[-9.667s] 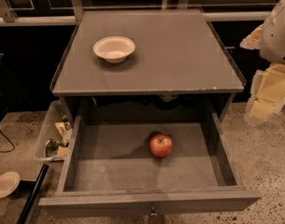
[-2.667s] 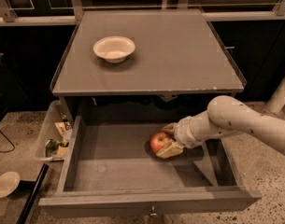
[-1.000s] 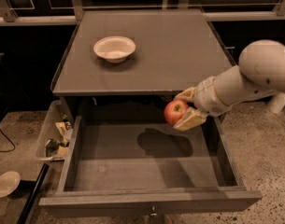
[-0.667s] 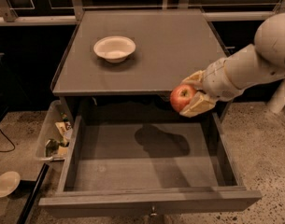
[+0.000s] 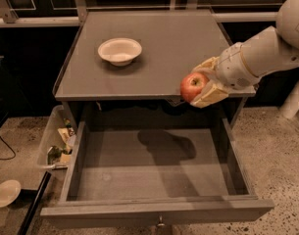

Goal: Pick apple from top drawer and place on counter

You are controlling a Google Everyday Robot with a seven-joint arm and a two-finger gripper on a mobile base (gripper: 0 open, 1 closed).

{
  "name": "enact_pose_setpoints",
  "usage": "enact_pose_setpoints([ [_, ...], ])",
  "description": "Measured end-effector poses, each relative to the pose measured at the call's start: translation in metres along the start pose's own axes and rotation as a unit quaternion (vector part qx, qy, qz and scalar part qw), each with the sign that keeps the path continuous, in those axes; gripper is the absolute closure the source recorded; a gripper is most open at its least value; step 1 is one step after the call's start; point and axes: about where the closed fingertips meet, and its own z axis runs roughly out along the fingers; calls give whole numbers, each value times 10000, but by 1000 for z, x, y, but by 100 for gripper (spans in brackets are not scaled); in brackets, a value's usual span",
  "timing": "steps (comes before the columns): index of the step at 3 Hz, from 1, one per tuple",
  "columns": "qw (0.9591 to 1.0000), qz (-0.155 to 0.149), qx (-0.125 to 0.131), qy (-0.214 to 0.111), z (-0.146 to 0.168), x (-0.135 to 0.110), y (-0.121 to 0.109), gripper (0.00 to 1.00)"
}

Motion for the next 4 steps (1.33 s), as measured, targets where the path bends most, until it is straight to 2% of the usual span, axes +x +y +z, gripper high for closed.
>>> enact_pose_setpoints([
  [1, 9996, -19, 201, -215, 6, 3, -34, 100],
  [2, 9985, -4, 365, -416, 16, 9, -77, 100],
  [3, 9969, 112, 377, -682, 30, 16, -112, 100],
  [4, 9950, 293, 231, -929, 44, 22, -132, 100],
])
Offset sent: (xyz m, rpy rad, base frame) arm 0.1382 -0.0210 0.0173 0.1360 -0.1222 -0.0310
